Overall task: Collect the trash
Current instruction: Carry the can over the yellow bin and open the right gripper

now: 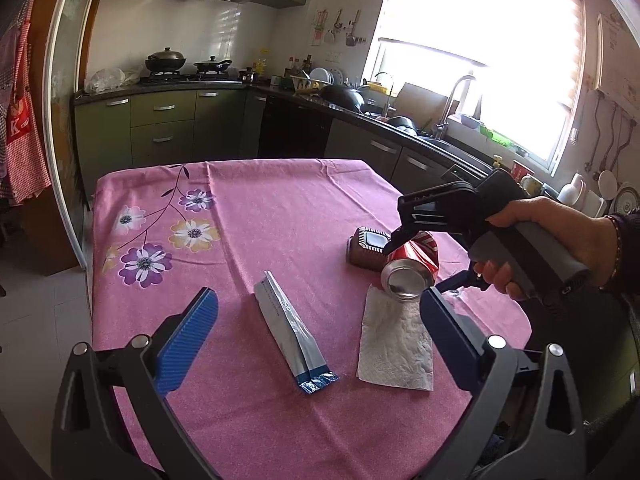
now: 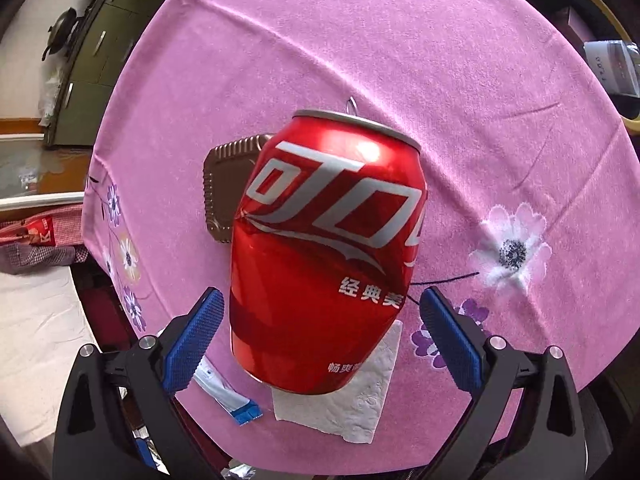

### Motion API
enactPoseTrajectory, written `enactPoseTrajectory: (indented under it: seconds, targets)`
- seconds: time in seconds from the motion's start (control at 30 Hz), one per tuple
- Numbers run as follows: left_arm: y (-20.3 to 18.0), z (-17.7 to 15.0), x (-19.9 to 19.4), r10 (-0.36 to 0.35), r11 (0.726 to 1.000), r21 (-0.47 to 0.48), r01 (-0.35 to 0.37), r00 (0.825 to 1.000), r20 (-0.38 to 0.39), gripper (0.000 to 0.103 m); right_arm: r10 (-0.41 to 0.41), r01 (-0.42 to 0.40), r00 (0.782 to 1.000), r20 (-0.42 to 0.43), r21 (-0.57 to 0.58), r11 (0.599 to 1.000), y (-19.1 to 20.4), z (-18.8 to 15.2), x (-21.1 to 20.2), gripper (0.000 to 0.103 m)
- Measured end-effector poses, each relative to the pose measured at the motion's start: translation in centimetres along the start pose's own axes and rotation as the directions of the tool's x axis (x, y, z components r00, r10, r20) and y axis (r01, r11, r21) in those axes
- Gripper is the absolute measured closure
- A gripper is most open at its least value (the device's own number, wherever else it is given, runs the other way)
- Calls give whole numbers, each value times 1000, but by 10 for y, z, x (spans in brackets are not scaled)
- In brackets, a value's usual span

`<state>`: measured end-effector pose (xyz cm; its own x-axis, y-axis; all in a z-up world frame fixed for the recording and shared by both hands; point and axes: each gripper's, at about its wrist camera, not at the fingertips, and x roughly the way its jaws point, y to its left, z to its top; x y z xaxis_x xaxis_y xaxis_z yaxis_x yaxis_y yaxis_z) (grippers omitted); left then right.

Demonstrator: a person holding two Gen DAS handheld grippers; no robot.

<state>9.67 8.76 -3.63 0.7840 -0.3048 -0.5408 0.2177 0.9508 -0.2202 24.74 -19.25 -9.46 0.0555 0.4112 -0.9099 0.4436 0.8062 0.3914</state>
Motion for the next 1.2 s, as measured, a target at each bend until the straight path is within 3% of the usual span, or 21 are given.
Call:
enactPoseTrajectory:
  seconds: [0.13, 0.2, 0.27, 0.47, 0.57, 0.67, 0.8, 0.83, 1.0, 1.2]
  targets:
    - [4, -1, 2, -25, 1000, 1, 25, 1000, -8, 7, 7, -7, 1000, -17, 20, 1000, 4, 1, 8, 10]
    - [4, -1, 3, -33, 999, 3, 33, 999, -9, 7, 1, -2, 999, -34, -8, 1000, 9, -2, 12, 24]
    - [4, -1, 4, -41, 999, 8, 41, 999, -13, 7, -18, 16, 999, -32, -60, 998, 15, -7, 14, 31]
    - [-4, 1, 11, -61, 998, 27, 62, 998, -36, 7, -95, 85, 995, -42, -204, 975, 6, -17, 3, 31]
    - [-10, 3, 14, -70, 996, 44, 72, 997, -41, 7, -191, 185, 982, 17, -338, 923, 0, -24, -8, 32]
    - [-17, 6, 19, -74, 995, 65, 77, 996, -46, 7, -303, 327, 944, 133, -511, 794, -2, -38, -20, 32]
    - [-21, 15, 32, -107, 992, 55, 110, 992, -63, 7, -350, 460, 887, 301, -641, 614, -8, -55, -28, 32]
    - [-20, 18, 36, -124, 991, 45, 128, 990, -70, 7, -347, 476, 879, 328, -655, 586, -12, -58, -30, 32]
    - [-29, 32, 60, -168, 984, 40, 172, 981, -101, 7, -290, 480, 877, 382, -693, 538, -35, -64, -33, 32]
    - [-54, 45, 82, -147, 987, 58, 153, 985, -89, 7, -177, 426, 898, 402, -699, 574, -49, -47, -57, 33]
